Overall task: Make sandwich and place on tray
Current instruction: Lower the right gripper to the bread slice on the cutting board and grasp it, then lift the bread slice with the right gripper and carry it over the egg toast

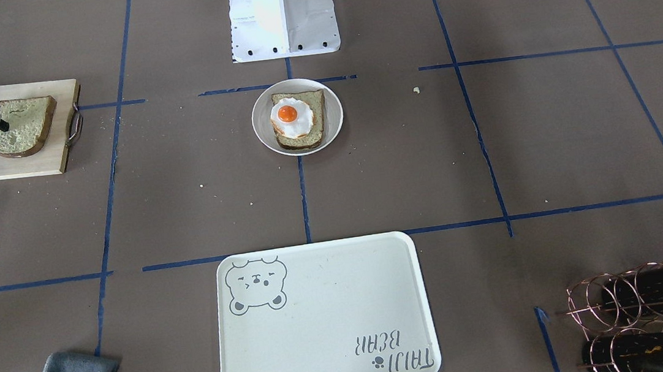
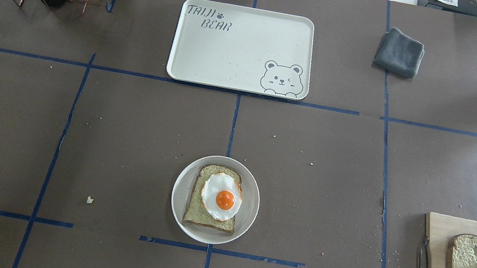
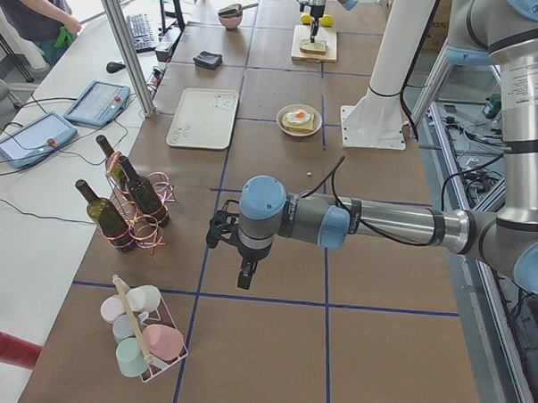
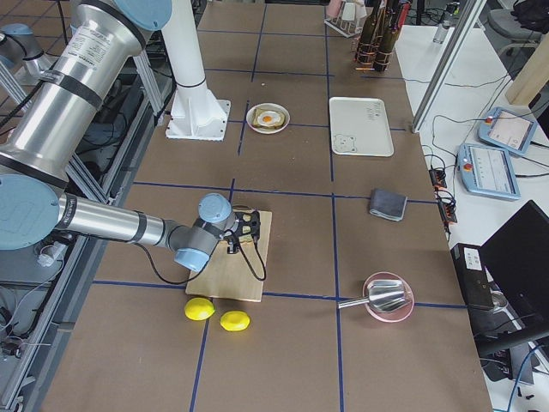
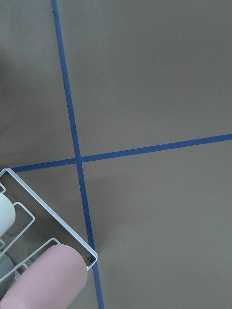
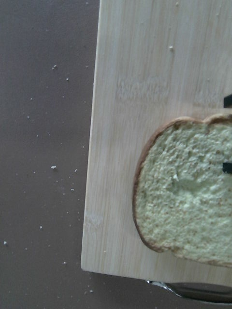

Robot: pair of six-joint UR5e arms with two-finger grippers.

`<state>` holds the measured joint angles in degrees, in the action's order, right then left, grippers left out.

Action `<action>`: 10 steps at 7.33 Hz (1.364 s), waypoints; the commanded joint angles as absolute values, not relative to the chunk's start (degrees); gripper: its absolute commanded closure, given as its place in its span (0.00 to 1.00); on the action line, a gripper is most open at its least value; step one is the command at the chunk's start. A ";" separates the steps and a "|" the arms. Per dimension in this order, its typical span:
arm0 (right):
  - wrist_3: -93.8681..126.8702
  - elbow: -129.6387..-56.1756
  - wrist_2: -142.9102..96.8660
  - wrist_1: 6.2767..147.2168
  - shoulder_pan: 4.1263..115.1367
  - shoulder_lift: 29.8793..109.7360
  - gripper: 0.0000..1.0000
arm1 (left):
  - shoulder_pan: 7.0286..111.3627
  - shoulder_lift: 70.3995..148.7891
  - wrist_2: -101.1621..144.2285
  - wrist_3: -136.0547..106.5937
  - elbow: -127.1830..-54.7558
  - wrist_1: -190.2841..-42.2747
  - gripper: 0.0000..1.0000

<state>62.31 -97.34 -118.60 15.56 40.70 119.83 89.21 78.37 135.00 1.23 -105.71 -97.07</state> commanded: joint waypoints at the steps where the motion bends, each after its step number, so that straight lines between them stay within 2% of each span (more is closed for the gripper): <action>1: 61.79 -97.29 -118.65 15.56 40.69 119.62 1.00 | 89.21 78.31 135.00 1.23 -105.64 -97.47 0.00; 6: 61.61 -98.34 -121.88 8.63 41.31 119.36 1.00 | 89.21 78.31 135.00 1.23 -105.73 -97.56 0.00; 9: 63.53 -105.62 -130.60 8.87 45.88 115.51 1.00 | 89.21 78.31 135.00 1.23 -105.73 -97.56 0.00; 10: 67.11 -106.60 -130.52 9.22 45.79 110.96 1.00 | 89.30 78.31 134.91 1.23 -105.73 -97.47 0.00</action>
<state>63.98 -104.70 -129.68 8.85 45.48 115.17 89.23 78.32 134.98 1.23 -105.73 -97.53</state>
